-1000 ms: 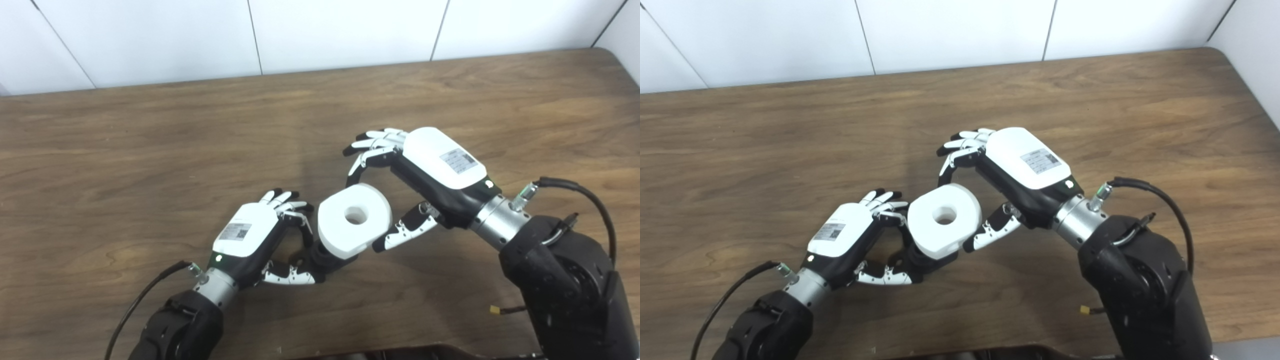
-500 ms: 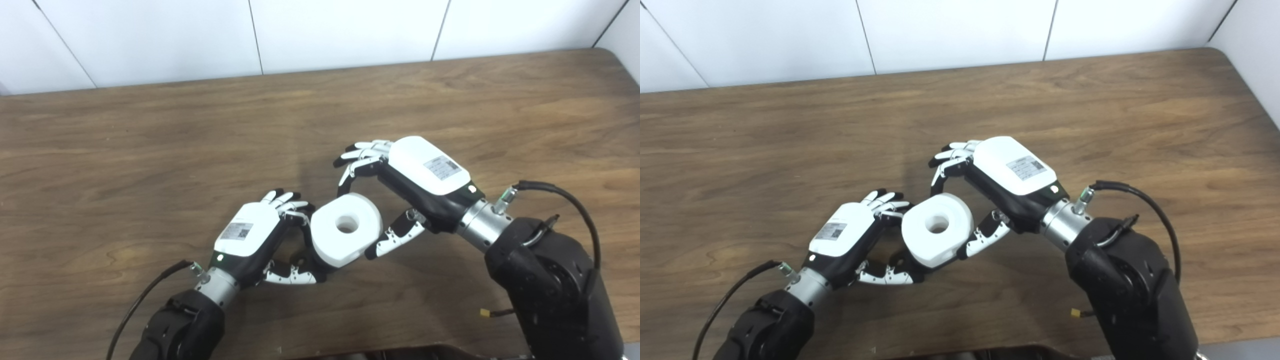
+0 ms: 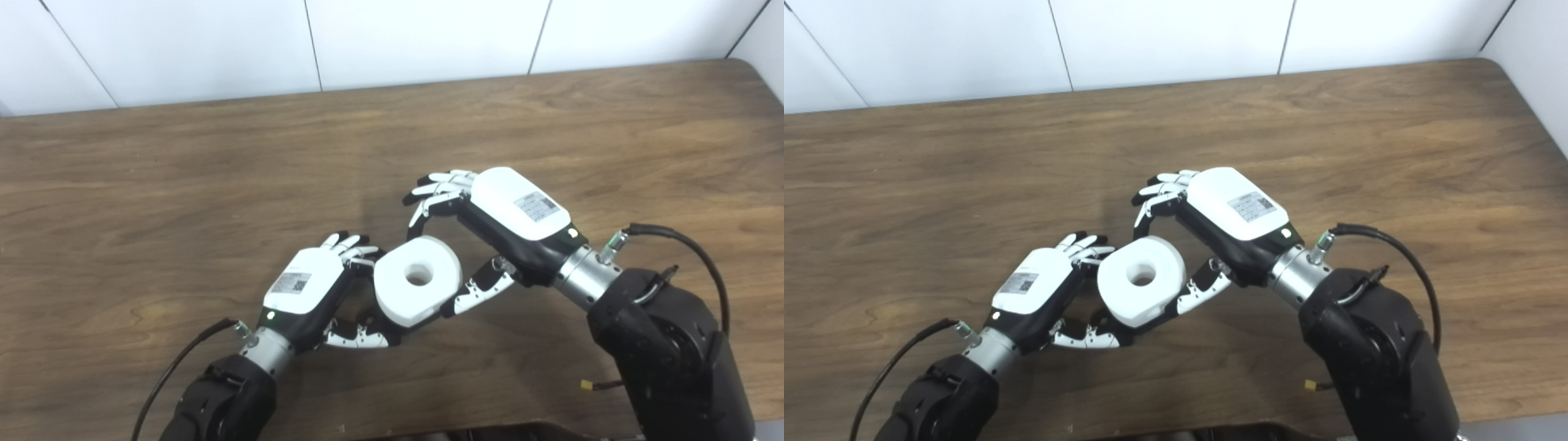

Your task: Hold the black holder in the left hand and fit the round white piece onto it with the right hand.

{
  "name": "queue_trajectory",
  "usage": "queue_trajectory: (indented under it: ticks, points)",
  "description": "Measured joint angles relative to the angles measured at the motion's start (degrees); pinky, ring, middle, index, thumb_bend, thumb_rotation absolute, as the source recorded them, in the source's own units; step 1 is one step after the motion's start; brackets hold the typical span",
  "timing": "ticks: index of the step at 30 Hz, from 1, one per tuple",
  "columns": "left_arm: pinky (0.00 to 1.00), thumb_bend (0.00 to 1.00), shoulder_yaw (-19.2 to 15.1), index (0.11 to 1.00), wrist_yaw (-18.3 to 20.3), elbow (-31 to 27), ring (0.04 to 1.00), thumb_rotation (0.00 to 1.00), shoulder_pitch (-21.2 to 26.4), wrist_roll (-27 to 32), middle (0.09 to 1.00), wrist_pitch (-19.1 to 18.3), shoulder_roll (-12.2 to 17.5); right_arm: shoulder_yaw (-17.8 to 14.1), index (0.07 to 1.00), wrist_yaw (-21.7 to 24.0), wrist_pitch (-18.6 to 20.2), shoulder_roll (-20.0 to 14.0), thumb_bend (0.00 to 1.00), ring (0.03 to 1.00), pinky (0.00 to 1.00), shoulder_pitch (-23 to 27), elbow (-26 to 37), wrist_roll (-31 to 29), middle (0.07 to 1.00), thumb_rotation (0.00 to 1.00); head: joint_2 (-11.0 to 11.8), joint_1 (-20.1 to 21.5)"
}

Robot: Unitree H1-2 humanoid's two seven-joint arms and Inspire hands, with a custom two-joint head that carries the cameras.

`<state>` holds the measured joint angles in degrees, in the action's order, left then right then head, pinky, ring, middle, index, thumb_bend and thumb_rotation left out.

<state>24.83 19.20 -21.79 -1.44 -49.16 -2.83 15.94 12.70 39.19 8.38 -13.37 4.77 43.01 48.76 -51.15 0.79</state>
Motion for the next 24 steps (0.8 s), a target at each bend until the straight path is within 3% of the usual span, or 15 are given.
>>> queue_trajectory:
  ticks: [24]
  points:
    - [0.99, 0.52, 0.2, 0.484, 1.1, -0.9, 0.934, 0.06, 0.0, -0.1, 0.825, -1.1, -0.2, 1.3, 0.482, -0.9, -1.8, 0.6, 0.52, 0.873, 0.88, -1.1, -1.5, 1.0, 0.803, 0.15, -1.3, -0.4]
